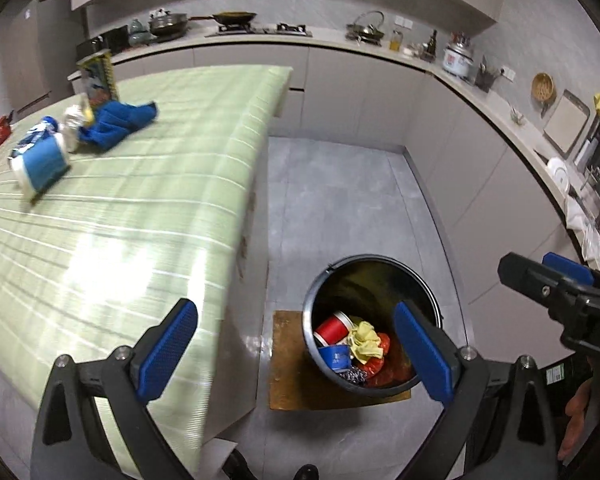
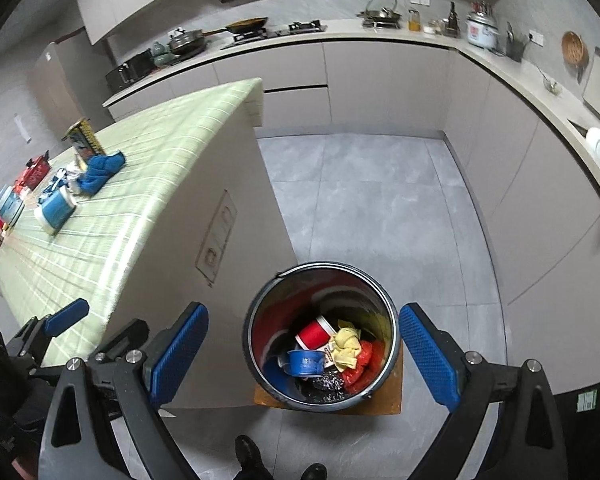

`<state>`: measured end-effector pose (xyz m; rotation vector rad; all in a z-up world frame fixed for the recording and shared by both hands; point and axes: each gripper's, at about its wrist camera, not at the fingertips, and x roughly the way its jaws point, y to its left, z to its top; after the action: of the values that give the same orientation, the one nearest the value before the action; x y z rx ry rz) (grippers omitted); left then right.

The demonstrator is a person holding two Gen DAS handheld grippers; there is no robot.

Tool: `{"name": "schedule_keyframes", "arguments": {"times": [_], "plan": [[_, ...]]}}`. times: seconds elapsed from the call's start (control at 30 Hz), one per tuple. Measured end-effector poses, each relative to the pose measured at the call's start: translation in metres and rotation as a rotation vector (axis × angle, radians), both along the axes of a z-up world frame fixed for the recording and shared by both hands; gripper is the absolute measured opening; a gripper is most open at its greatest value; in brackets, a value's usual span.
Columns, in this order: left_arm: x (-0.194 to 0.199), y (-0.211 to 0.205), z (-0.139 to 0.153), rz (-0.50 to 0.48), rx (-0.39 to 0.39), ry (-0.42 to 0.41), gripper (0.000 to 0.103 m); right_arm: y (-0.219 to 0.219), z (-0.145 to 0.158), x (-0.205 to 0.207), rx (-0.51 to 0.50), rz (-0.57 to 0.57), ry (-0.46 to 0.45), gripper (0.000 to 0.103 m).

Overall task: Collect trash
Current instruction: 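Move both tools back over the table toward the blue paper cup and towel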

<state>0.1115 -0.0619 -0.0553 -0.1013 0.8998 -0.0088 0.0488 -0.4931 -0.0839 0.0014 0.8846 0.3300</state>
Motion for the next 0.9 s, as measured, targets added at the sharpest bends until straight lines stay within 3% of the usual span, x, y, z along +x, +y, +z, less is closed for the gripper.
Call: {"name": "schedule_keyframes", "arguments": {"times": [0.4, 0.6, 0.9], "plan": [[-0.026, 0.078, 0.026, 0.160, 0.045, -0.070, 0.099, 0.068, 0.014, -0.011, 0.016, 0.148, -0.041, 0.098], [-0.041, 0.131, 0.030, 0.271, 0.044, -0.099, 0.099, 0.115, 0.021, -0.016, 0.025, 0.241, -0.068, 0.098], [-0.043, 0.197, 0.031, 0.347, 0.029, -0.128, 0.099, 0.183, 0.036, -0.019, 0.016, 0.324, -0.108, 0.098]]}}
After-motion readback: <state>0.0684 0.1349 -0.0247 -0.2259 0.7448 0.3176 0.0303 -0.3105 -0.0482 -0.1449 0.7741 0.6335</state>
